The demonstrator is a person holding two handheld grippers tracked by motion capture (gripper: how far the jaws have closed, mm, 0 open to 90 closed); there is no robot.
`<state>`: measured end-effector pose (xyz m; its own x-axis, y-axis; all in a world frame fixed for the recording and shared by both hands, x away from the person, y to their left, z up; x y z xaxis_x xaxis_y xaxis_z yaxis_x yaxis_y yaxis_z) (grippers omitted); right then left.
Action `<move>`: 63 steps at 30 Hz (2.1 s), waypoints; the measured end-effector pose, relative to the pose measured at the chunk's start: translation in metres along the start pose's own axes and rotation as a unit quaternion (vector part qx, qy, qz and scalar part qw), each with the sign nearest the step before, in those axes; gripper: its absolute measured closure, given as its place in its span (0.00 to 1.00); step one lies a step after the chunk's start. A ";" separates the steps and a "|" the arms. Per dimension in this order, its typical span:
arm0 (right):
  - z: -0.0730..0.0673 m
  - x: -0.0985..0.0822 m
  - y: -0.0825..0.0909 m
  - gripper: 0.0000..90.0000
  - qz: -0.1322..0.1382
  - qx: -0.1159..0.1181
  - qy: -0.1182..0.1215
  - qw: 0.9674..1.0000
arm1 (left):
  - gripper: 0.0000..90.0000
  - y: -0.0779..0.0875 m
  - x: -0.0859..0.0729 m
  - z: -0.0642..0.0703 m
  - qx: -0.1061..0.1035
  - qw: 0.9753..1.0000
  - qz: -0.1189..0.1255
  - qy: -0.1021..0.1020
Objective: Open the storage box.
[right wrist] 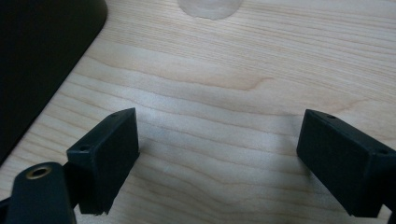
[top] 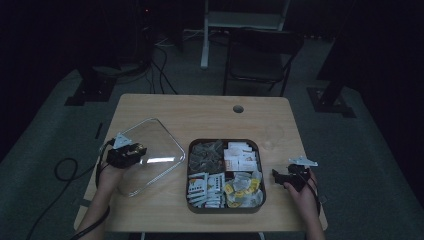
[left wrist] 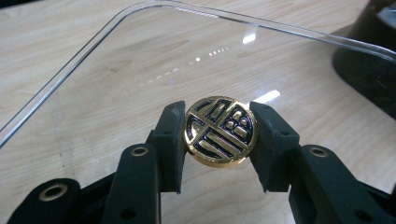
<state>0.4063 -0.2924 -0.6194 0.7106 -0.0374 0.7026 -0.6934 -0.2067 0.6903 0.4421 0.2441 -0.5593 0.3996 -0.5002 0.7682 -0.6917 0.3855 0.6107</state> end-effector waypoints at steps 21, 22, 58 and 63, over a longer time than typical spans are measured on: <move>0.000 0.000 0.000 0.14 0.000 0.000 0.000 1.000 | 0.66 -0.045 -0.010 -0.002 0.023 0.999 -0.022 0.019; 0.000 0.000 0.000 0.14 0.000 0.000 0.000 1.000 | 0.66 -0.046 -0.010 -0.002 0.023 0.999 -0.025 0.015; 0.000 0.000 0.000 0.14 0.000 0.000 0.000 1.000 | 0.05 -0.042 -0.001 0.019 -0.034 0.999 -0.007 0.028; 0.000 0.000 0.000 0.14 0.000 0.000 0.000 1.000 | 0.00 -0.035 -0.003 0.024 -0.032 0.999 -0.008 0.017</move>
<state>0.4063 -0.2924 -0.6194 0.7106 -0.0374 0.7026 -0.6934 -0.2067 0.6903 0.4508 0.2133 -0.5879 0.4316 -0.4797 0.7639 -0.6460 0.4267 0.6329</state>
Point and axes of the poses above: each handheld gripper's, and its own axes: y roughly backward along the jaws, x roughly out of its top, z roughly to its right, the point moved 10 cm from there along -y, roughly forward along the jaws, and after that the axes turned 13 degrees about -y, right-handed, at the moved point
